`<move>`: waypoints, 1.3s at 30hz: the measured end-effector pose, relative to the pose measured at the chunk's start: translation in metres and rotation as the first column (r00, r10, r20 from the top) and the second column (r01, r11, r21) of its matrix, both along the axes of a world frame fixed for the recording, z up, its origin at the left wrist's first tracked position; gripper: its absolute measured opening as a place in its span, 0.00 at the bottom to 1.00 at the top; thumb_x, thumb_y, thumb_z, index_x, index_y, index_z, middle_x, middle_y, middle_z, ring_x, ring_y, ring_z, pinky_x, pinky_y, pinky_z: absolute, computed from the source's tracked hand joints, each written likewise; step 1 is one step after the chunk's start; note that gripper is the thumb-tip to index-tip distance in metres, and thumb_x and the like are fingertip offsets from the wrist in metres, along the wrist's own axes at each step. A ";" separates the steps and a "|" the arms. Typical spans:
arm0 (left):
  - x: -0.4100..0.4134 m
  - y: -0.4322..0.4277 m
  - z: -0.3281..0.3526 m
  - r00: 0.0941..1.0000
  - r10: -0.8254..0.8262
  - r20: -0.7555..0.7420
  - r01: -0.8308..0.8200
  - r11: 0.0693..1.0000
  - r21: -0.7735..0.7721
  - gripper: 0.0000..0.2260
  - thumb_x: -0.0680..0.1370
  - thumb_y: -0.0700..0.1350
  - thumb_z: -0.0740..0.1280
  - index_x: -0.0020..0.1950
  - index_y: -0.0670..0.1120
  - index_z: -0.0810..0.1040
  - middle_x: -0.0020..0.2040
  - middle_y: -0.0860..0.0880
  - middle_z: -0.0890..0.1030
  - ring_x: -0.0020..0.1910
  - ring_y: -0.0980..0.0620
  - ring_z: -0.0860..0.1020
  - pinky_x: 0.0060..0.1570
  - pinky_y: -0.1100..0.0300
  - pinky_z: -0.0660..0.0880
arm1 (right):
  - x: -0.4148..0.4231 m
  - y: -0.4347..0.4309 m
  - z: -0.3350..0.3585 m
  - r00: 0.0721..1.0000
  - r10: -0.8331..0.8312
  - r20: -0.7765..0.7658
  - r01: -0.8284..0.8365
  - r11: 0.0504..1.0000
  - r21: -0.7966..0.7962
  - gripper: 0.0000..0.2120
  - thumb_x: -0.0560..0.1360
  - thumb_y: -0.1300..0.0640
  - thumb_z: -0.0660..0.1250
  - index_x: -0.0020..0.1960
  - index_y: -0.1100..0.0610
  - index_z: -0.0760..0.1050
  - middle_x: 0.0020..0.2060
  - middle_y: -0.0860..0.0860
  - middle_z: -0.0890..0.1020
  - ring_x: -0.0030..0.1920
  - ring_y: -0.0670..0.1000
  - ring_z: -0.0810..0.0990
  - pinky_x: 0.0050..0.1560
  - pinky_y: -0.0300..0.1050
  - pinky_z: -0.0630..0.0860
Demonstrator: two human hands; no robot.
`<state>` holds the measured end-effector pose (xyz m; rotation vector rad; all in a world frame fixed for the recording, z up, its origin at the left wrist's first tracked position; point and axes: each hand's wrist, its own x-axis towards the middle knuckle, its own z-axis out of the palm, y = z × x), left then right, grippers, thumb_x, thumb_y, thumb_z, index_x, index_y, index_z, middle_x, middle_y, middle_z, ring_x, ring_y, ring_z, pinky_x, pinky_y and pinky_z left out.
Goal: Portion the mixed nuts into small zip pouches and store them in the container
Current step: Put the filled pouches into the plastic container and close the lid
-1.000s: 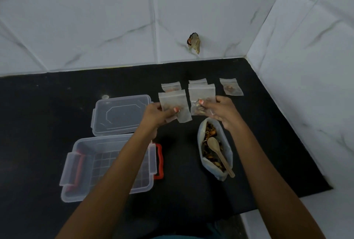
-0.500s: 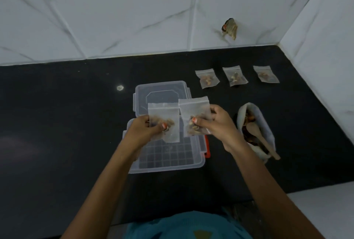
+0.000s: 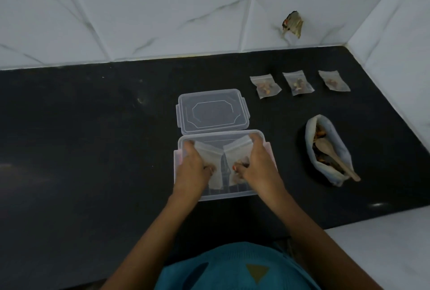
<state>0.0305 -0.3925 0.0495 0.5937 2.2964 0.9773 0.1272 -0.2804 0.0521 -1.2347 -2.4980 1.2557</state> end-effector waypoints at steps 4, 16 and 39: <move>0.004 0.004 -0.009 0.996 -0.048 -0.072 0.046 0.999 -0.019 0.26 0.76 0.35 0.63 0.69 0.42 0.55 0.52 0.44 0.73 0.48 0.48 0.76 0.46 0.56 0.75 | -0.004 -0.005 -0.014 0.984 0.070 0.162 -0.073 0.997 0.014 0.25 0.75 0.61 0.64 0.68 0.56 0.58 0.53 0.56 0.74 0.52 0.55 0.77 0.54 0.49 0.76; 0.014 0.013 -0.019 0.900 -0.319 -0.297 0.136 0.852 -0.505 0.18 0.79 0.38 0.58 0.68 0.37 0.59 0.64 0.39 0.68 0.61 0.45 0.71 0.59 0.55 0.68 | -0.011 -0.004 -0.023 0.900 0.099 0.425 -0.169 0.977 0.130 0.18 0.78 0.59 0.61 0.65 0.58 0.62 0.51 0.53 0.77 0.47 0.49 0.76 0.45 0.42 0.73; 0.001 0.018 -0.025 0.814 -0.524 -0.250 0.317 0.762 -0.565 0.18 0.78 0.43 0.63 0.67 0.43 0.65 0.67 0.43 0.66 0.64 0.45 0.68 0.63 0.54 0.69 | -0.020 0.012 -0.016 0.809 0.387 0.443 -0.494 0.856 0.153 0.19 0.75 0.61 0.66 0.64 0.60 0.70 0.63 0.56 0.70 0.62 0.55 0.72 0.63 0.46 0.69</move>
